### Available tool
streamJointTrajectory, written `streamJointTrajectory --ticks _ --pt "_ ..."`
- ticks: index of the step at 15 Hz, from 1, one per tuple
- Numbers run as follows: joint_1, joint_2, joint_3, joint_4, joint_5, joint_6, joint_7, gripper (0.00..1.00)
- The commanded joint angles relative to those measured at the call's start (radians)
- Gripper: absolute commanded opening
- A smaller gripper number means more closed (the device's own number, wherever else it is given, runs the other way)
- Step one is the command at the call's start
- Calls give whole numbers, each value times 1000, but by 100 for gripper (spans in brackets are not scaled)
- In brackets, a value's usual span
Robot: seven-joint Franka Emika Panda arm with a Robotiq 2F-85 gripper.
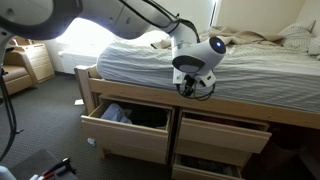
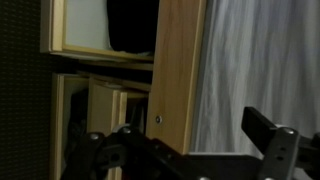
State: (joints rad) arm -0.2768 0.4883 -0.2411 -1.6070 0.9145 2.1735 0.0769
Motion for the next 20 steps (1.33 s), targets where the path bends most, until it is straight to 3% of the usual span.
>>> streamJointTrajectory --ticks 1,4,6,7,12,18,19,20 --pt "-35 198 7 189 -12 118 161 100" --pt "-6 282 -38 266 -138 185 381 100" --pt "45 329 -129 325 -210 113 541 100" --pt "-24 275 -17 249 -199 177 435 100" --pt "-23 307 -12 264 -243 173 468 100" --pt "-44 524 -4 340 -352 217 565 100" --pt "-43 462 3 283 -359 207 551 100" --pt "-44 494 6 295 -365 220 560 100"
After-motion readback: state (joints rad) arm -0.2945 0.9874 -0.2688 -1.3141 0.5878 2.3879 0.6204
